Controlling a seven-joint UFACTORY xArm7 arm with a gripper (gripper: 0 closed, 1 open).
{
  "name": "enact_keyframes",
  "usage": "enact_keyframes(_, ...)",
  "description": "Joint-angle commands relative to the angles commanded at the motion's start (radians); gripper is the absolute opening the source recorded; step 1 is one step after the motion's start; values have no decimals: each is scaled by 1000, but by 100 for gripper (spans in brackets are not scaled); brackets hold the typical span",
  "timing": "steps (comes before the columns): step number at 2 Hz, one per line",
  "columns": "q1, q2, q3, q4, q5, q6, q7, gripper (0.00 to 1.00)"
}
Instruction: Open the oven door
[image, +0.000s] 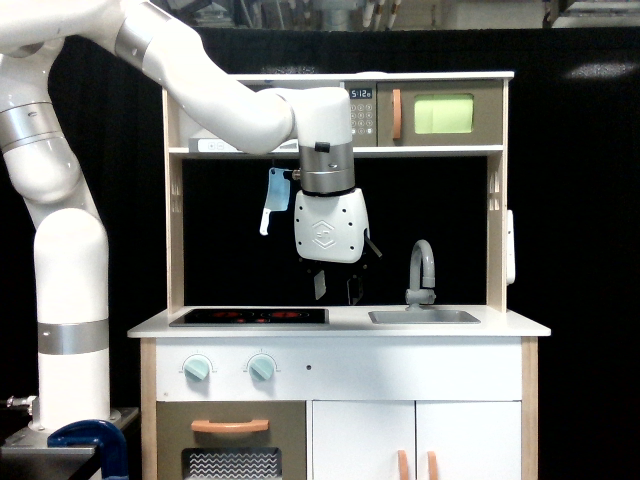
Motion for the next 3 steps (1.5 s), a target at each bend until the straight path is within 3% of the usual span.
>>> enact_keyframes(1, 26, 209, -137, 275, 293, 274, -386, 100)
enact_keyframes(2, -7, 287, -126, 386, 406, 413, -473, 100)
enact_keyframes(3, -32, 284, -115, 367, 509, 433, -510, 100)
